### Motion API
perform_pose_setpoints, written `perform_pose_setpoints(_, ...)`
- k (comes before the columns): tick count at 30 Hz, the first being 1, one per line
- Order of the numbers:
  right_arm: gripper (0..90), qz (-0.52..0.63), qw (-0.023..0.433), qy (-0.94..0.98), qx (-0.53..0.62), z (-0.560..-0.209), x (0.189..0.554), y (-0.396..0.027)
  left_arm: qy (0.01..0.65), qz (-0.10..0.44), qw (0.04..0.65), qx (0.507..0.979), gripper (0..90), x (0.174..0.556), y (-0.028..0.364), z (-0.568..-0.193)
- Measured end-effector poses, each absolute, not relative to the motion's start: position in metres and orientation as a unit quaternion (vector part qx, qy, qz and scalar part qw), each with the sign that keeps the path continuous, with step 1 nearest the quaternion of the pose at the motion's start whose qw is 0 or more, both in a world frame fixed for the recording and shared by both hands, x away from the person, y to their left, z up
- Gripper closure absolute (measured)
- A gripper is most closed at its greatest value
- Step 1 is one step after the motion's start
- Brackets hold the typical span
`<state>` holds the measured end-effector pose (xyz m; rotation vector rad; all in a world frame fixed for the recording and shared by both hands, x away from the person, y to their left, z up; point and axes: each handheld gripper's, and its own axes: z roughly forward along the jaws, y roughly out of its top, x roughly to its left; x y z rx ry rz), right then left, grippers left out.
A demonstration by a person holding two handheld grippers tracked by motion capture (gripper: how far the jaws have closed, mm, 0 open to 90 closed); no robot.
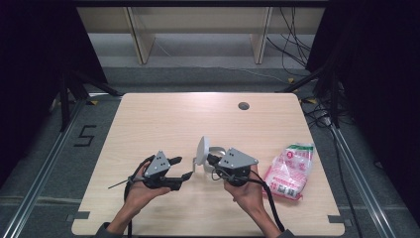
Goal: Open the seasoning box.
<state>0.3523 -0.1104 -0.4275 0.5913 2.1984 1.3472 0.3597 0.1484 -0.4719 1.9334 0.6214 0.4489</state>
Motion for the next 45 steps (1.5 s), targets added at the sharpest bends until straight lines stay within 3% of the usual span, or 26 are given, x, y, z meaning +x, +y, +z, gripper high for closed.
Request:
perform_pose_setpoints(18, 81.5, 0.497, 0.241, 0.802, 0.226, -0.427, 0.353, -0.118, 0.276, 0.175, 0.510, 0.796, 32.6, 0.351, 0.150, -0.477)
perform_pose_setpoints(22, 76.0, 0.491, 0.249, 0.798, 0.244, -0.427, 0.353, -0.138, 0.271, 0.176, 0.505, 0.801, 31.7, 0.349, 0.150, -0.478)
perform_pose_setpoints(24, 71.2, 0.473, 0.273, 0.796, 0.261, -0.428, 0.350, -0.159, 0.277, 0.173, 0.507, 0.798, 31.4, 0.348, 0.150, -0.480)
perform_pose_setpoints(45, 45.7, 0.451, 0.289, 0.744, 0.399, -0.449, 0.338, -0.250, 0.281, 0.181, 0.510, 0.793, 30.7, 0.349, 0.157, -0.481)
